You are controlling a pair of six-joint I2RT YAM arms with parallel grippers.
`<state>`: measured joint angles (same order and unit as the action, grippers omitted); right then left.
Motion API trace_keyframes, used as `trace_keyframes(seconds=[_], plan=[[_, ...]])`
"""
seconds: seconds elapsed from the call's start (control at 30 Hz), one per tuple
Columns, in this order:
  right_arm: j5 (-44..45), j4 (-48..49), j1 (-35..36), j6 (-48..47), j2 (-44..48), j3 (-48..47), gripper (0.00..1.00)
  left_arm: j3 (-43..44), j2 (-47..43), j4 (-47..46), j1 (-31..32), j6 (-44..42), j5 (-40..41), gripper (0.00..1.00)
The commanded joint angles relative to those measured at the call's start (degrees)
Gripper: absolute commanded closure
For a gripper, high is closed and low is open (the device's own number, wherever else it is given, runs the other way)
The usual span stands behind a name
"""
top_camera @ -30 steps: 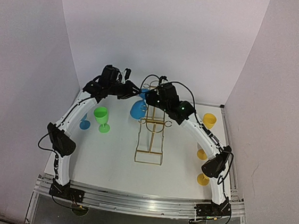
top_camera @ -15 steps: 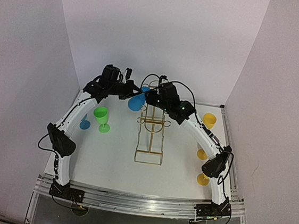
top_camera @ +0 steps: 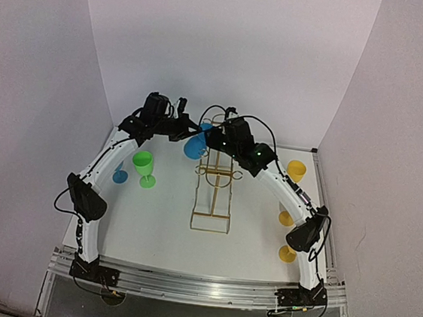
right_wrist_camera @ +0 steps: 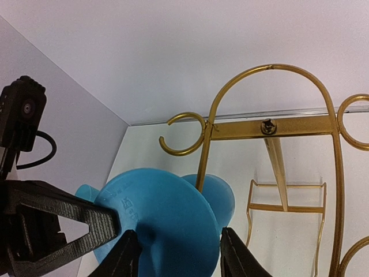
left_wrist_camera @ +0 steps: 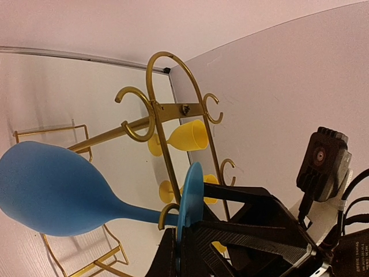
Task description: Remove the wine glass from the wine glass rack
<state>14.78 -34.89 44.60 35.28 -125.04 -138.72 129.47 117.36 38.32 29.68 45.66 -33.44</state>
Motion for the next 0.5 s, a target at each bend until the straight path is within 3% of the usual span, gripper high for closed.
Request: trace_keyframes(seconds=[0.0, 0.47], plan=[[0.5, -1.9, 0.1, -0.6, 2.9, 2.7, 0.54, -1.7, -1.4, -0.8, -0.8, 1.7, -3.7, 1.00], [1.5, -1.9, -0.3, -1.2, 6.3, 6.2, 0.48, -2.8, -3.3, -6.2, -3.1, 5.3, -10.6, 1.00]])
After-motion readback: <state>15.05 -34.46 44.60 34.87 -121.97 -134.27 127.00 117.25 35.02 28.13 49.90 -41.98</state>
